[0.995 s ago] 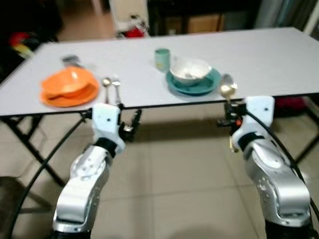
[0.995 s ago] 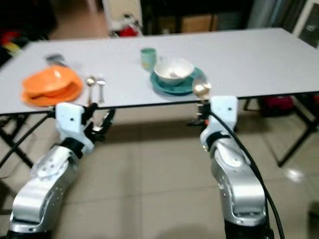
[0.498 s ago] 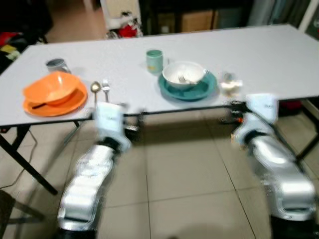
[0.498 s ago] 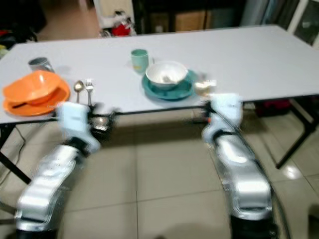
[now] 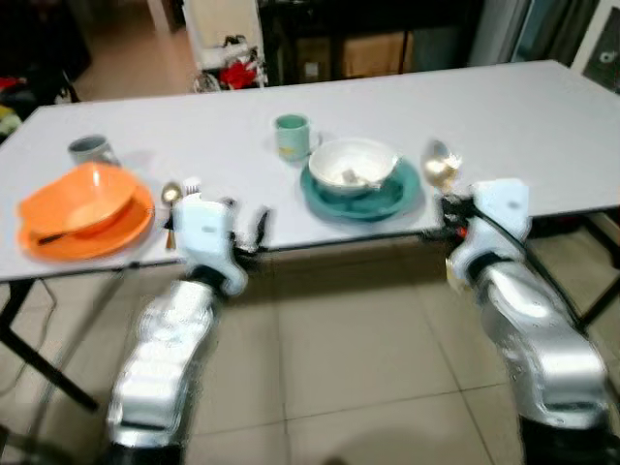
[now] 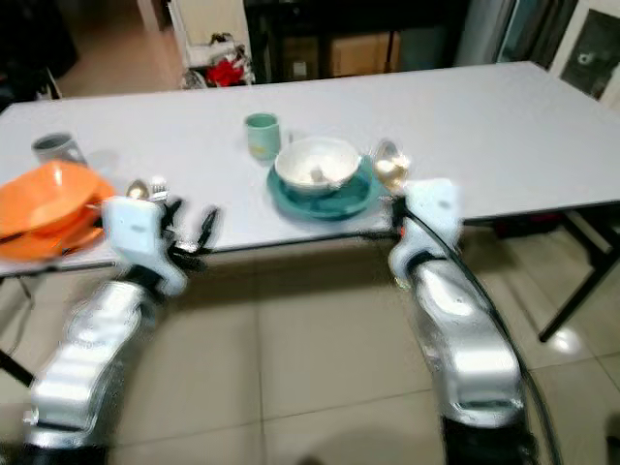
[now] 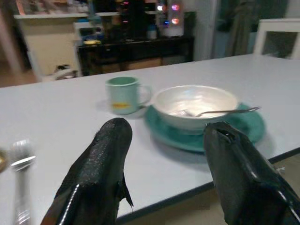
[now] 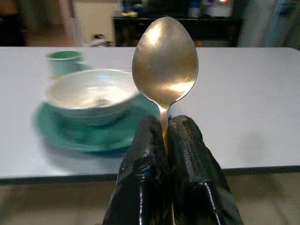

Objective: Setting the table

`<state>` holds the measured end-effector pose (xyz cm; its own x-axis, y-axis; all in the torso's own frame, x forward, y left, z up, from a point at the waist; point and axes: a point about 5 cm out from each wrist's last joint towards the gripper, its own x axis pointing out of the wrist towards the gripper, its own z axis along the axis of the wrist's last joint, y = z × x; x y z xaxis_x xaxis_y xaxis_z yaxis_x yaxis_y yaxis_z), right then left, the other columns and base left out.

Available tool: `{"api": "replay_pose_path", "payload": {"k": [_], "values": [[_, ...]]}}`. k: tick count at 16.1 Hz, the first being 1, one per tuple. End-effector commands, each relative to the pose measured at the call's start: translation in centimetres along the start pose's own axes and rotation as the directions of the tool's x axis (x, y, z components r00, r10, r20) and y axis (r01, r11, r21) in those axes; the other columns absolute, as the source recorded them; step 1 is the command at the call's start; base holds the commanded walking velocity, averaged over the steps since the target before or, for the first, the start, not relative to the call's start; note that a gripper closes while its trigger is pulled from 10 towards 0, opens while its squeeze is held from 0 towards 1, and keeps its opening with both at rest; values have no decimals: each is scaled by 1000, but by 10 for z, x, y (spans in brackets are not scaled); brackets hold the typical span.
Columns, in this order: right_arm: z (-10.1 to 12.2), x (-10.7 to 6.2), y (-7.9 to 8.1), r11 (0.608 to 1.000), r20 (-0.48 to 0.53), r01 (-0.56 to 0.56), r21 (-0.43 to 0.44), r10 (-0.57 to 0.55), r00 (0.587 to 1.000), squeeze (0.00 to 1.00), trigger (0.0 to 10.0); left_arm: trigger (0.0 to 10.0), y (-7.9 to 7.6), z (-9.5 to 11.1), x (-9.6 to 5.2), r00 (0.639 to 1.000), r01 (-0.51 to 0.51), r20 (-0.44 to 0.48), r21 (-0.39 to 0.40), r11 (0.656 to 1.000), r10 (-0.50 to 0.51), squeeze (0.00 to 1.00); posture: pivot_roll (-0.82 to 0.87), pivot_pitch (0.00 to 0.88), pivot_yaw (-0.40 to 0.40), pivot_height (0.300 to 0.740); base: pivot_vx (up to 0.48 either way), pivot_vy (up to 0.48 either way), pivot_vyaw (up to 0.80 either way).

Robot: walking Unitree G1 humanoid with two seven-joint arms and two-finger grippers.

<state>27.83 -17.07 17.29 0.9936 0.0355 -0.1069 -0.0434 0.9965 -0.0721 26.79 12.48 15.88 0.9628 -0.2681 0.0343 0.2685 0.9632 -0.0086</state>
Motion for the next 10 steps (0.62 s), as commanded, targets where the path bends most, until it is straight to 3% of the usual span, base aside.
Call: {"api": "replay_pose_path", "payload": {"k": [1, 10], "values": [[5, 1, 6, 999, 14, -32, 6, 32, 999, 0, 10000, 10000, 12, 2, -1, 999, -49, 7, 29, 998, 49, 0, 21, 0, 63, 740, 386, 0, 0], [6, 0, 8, 998, 12, -55, -5, 55, 998, 0, 10000, 10000, 13, 1, -3, 998, -57, 13, 34, 998, 57, 0, 21, 0, 57, 740, 385, 0, 0]]}}
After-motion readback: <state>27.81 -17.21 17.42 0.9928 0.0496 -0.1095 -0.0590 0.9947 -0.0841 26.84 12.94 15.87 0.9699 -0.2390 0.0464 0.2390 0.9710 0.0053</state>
